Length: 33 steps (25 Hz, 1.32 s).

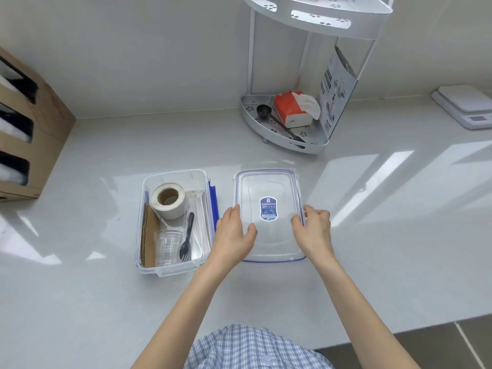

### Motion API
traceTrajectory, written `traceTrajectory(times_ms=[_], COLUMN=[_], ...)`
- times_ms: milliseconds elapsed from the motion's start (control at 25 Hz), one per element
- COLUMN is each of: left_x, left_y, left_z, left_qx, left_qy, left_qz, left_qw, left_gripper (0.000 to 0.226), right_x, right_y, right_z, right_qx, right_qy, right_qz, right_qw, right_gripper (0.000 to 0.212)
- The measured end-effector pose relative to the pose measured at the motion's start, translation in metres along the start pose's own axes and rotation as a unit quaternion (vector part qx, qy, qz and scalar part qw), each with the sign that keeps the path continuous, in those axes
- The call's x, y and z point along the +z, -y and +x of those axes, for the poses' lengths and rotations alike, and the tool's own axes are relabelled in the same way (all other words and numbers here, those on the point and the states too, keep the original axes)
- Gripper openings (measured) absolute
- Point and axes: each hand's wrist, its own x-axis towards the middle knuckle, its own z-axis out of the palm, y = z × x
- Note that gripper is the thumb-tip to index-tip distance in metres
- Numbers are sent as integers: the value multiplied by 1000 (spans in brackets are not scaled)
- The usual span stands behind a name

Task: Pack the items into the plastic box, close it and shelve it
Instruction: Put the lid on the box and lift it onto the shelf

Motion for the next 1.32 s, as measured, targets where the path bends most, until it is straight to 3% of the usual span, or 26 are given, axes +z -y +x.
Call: traceTrajectory(times_ms=[240,400,760,1320], left_x=[-41,-71,-109,-107], left_y=[13,41,97,115], left_z=[-13,-23,-32,-25], left_qx=[25,8,-41,-64], left_qy=[-151,-205,-206,-179], left_qz=[-60,-61,-100,-147], left_qw=[986,977,972,971], left_gripper=[48,44,42,42], right_x=[12,43,87,99], right_y=[37,62,97,96], right_z=[-8,-23,-39,-44], right_qx=[-54,-83,-87,-72], right_qy=[16,55,93,108], right_qz=[20,31,48,46], right_qw=[998,995,991,990], right_gripper=[25,27,26,39])
